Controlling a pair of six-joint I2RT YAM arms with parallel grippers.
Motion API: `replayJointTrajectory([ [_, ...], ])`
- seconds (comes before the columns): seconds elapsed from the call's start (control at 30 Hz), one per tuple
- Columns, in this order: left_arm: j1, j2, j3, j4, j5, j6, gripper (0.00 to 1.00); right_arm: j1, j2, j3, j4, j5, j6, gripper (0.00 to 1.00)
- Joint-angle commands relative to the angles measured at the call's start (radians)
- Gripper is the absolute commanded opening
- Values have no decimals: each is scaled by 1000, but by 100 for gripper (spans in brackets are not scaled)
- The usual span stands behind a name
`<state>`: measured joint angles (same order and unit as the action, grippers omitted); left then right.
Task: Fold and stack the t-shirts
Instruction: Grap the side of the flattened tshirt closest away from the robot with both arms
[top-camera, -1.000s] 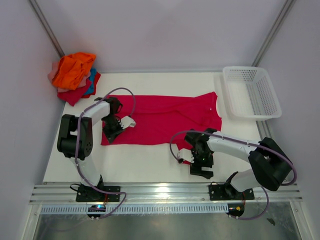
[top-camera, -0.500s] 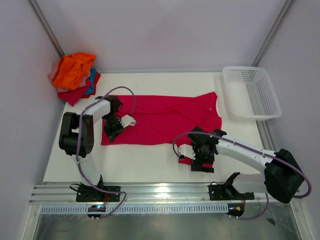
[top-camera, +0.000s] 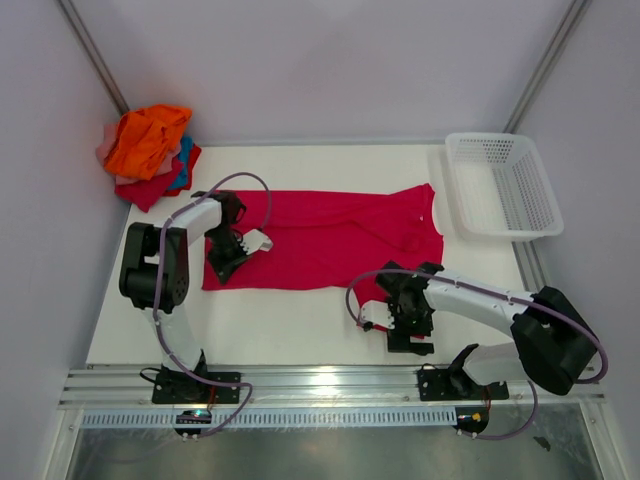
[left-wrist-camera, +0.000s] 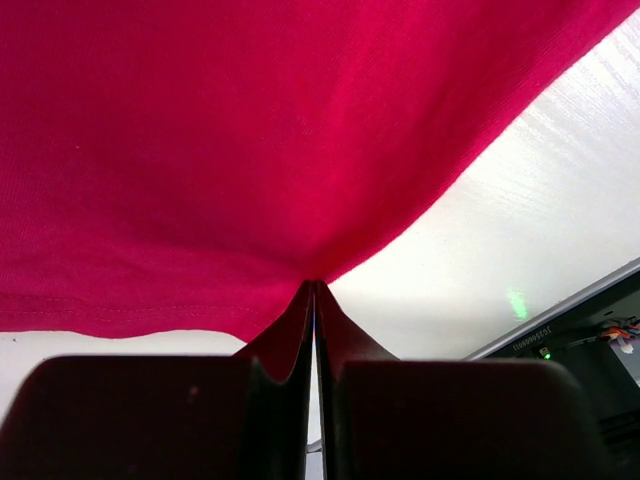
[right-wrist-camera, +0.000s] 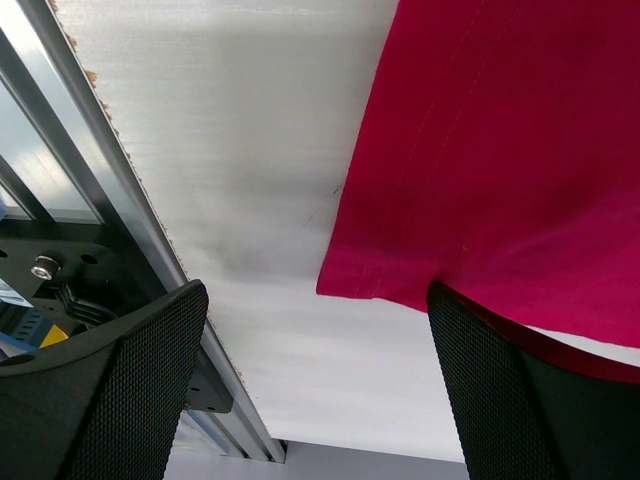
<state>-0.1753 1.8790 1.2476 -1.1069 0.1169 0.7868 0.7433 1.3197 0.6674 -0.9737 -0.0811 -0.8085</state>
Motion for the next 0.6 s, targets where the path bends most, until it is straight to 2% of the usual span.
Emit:
replayJointTrajectory([
  [0.0,5,2,32,-24,20,-9,0,1,16,-3,30,-11,-12,94],
  [0.33,7,5,32,-24,24,-11,0,1,44,-9,90,23,0,93],
  [0.43,8,6,33,-25,26,-14,0,1,62,-23,102,20,0,87],
  [0.5,8,6,35,-28,27,-14,0,1,82,-35,99,12,-12,75],
  [0.53,8,6,35,-30,27,-14,0,-1,87,-35,101,11,-15,53],
  [0.57,10,6,35,-31,29,-12,0,-1,87,-35,102,12,-14,37],
])
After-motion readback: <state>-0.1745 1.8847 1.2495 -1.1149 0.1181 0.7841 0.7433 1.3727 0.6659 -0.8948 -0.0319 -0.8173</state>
